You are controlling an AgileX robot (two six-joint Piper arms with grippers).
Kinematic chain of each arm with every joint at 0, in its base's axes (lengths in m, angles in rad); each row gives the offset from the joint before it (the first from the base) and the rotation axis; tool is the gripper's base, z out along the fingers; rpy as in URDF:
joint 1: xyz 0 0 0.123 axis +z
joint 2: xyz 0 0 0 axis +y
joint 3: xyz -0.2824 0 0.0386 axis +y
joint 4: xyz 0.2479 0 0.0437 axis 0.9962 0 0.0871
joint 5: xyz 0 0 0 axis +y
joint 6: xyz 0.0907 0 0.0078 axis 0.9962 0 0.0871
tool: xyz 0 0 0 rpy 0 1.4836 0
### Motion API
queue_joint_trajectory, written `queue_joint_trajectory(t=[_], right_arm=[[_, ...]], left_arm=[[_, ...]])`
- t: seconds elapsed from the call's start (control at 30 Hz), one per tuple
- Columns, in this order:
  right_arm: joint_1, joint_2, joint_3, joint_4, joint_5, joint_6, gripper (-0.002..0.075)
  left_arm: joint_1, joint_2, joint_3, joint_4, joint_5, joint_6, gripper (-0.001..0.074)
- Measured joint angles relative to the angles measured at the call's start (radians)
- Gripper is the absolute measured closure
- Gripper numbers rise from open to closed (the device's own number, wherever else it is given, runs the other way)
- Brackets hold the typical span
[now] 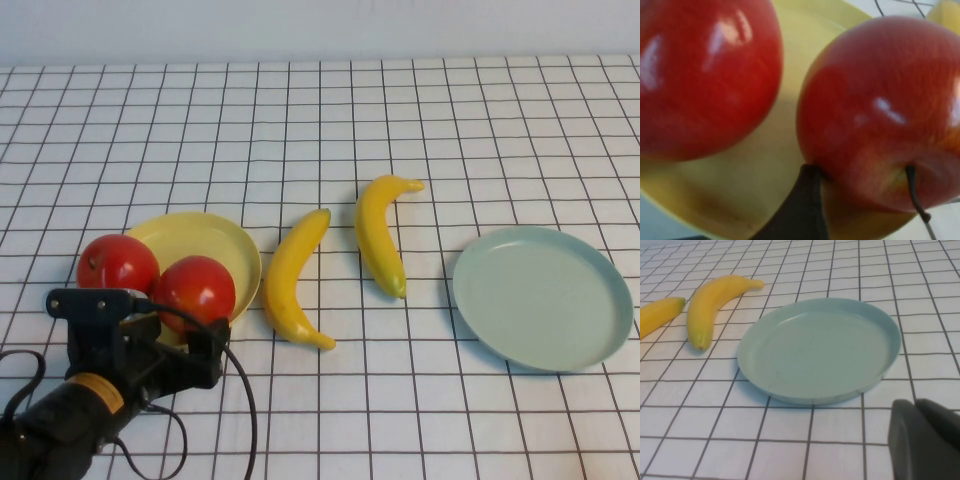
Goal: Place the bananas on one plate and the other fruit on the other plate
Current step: Put one type of fruit in the left plate, then put another type of fruit in the right plate
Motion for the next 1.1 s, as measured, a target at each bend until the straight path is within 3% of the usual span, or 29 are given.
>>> queue_joint_trajectory(t=[0.4,0.83,0.9,1.03,1.1], right_arm=[[0.0,0.0,0.0,0.0,0.0,0.0,0.0743],[0.0,0.0,0.0,0.0,0.0,0.0,0.0743],[0.0,0.0,0.0,0.0,0.0,0.0,0.0743],[0.0,0.0,0.0,0.0,0.0,0.0,0.0743],[0.0,0.0,0.0,0.0,0.0,0.0,0.0743]], left_arm=[[0.0,-0.107,0.0,0.082,-0.005,0.0,0.0066],[0.0,-0.573,0.006,0.175,0.302,0.138,0.008],[0.0,-0.658,0.01,0.198,0.367,0.126,0.0183],[0.0,-0.839,0.01,0.232,0.494,0.014,0.0563],[0.0,-0.915,0.01,0.234,0.557,-0.041,0.0653]])
